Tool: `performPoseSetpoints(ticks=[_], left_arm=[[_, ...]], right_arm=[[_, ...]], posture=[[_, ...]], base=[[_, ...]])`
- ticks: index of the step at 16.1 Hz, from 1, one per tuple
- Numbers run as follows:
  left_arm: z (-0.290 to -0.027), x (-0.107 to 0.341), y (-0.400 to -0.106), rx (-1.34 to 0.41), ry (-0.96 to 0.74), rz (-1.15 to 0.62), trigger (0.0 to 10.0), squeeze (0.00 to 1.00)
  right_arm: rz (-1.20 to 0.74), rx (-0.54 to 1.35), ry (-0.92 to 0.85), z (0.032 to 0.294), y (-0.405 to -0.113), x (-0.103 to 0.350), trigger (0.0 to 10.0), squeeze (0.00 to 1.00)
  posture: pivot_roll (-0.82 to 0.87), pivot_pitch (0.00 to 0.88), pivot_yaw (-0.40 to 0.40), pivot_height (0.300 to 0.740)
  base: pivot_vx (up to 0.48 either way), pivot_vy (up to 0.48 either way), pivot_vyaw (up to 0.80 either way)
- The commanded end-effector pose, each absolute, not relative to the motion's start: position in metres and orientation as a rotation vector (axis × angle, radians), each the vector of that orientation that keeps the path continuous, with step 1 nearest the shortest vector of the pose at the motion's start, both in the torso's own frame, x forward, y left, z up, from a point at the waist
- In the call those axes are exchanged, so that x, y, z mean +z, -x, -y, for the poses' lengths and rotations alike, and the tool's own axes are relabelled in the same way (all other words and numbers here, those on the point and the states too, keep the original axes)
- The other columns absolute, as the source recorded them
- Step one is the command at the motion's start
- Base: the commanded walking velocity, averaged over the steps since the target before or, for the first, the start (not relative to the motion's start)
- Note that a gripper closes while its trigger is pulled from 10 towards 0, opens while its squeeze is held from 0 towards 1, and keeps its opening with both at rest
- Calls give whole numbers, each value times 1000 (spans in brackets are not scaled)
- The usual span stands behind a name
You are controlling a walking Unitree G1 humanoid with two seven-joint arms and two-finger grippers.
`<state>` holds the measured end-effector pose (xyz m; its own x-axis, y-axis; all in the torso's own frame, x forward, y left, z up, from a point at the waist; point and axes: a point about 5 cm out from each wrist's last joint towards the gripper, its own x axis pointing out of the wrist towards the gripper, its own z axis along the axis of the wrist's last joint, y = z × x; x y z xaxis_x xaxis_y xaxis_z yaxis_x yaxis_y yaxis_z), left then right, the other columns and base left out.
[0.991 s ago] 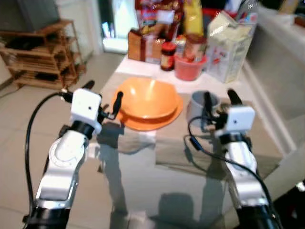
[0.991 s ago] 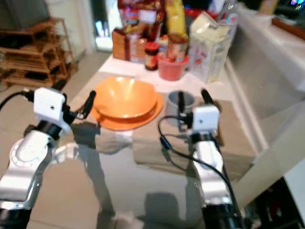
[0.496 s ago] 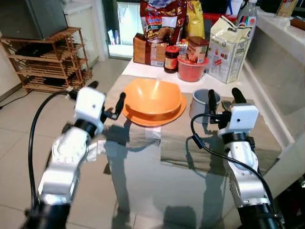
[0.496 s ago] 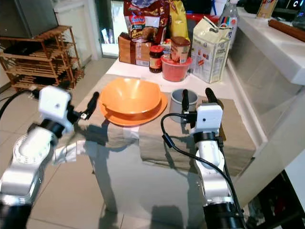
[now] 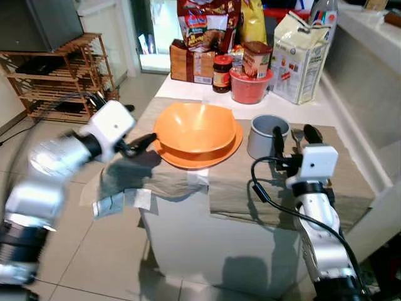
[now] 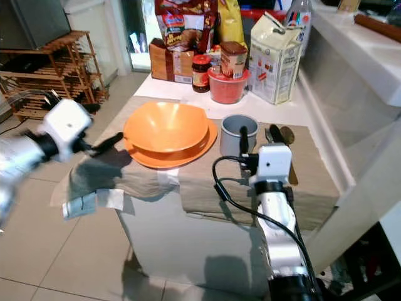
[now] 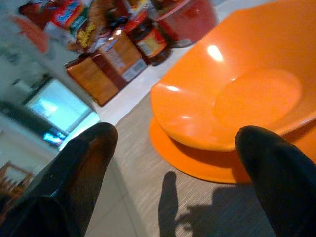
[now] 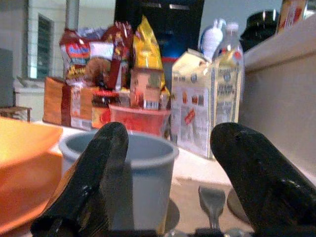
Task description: Setting the table
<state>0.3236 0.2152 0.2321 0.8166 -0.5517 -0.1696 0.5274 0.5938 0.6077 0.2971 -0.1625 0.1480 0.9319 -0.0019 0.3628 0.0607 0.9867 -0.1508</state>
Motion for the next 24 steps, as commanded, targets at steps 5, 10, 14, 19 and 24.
performPoseSetpoints(ticks=[5, 10, 14, 19, 24], left_arm=[[-216, 238, -324, -801, -810, -36, 10000, 0], [-214, 239, -323, -900, -870, -62, 10000, 0], [-205, 232, -332, -896, -884, -43, 10000, 0], [-198, 231, -339, -906, -890, -20, 10000, 0], [-190, 229, -344, -916, -891, -7, 10000, 0]], right_arm=[[369, -39, 148, 158, -293, 147, 10000, 0], [358, -42, 152, 158, -292, 144, 10000, 0], [359, -43, 155, 159, -292, 145, 10000, 0], [361, -46, 158, 159, -291, 146, 10000, 0], [361, -48, 159, 160, -290, 146, 10000, 0]], posture=[[22, 0, 67, 740], [19, 0, 71, 740], [7, 0, 72, 740], [-1, 0, 75, 740], [-8, 0, 76, 740]], base=[[0, 0, 0], [0, 0, 0], [0, 0, 0], [0, 0, 0], [0, 0, 0]])
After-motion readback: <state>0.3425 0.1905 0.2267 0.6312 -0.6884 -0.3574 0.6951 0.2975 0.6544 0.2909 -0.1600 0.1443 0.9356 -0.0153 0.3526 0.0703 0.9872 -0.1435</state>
